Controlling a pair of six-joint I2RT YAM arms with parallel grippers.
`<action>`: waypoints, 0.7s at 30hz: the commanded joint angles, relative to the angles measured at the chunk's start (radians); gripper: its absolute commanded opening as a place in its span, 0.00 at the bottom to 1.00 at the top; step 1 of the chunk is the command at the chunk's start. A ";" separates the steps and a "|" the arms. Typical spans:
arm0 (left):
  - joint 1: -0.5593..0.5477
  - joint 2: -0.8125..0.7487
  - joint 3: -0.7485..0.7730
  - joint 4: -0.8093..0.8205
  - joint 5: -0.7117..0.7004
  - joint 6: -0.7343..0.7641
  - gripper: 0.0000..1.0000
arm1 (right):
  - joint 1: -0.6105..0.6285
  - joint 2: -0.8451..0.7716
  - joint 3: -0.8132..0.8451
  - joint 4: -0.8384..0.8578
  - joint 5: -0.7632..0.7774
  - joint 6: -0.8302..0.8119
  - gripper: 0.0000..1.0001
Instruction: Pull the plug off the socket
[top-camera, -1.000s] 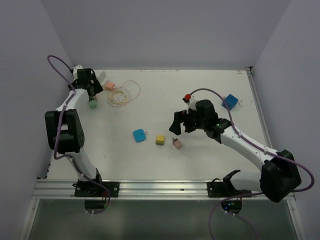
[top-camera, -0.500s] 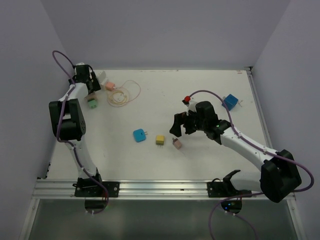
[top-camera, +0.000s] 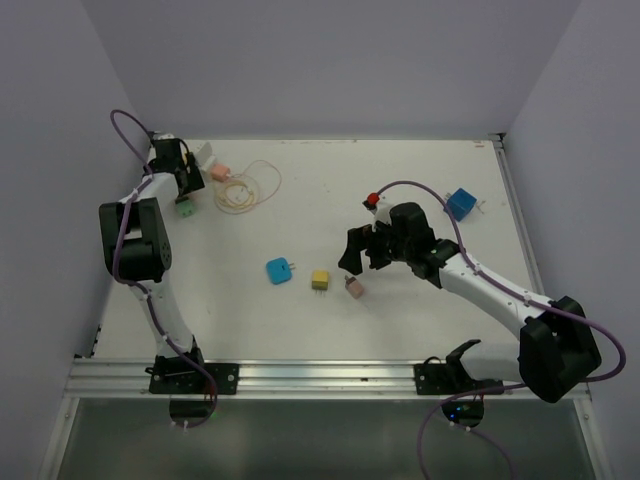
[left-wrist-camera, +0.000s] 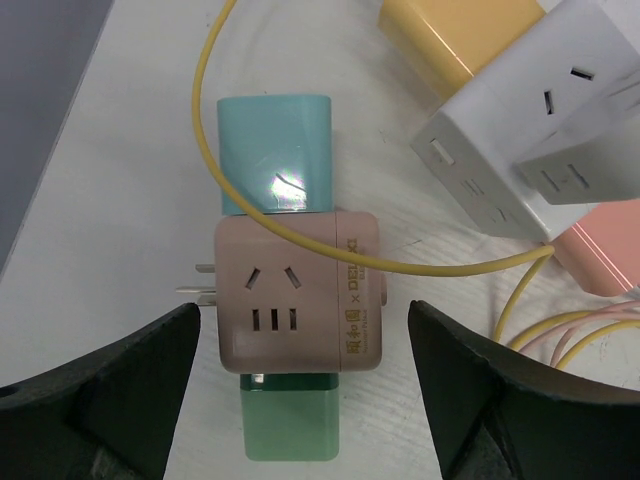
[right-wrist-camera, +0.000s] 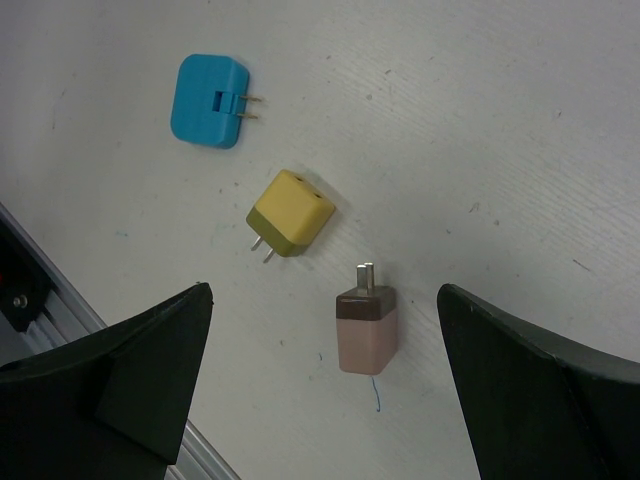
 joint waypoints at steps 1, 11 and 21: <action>0.007 0.008 0.035 0.050 -0.005 0.024 0.86 | 0.005 0.002 0.011 0.037 -0.017 -0.018 0.99; 0.007 0.041 0.052 0.047 0.007 0.008 0.67 | 0.005 0.006 0.011 0.037 -0.017 -0.020 0.99; 0.007 -0.128 -0.115 -0.024 -0.073 -0.005 0.15 | 0.005 -0.020 0.011 0.029 -0.026 -0.024 0.99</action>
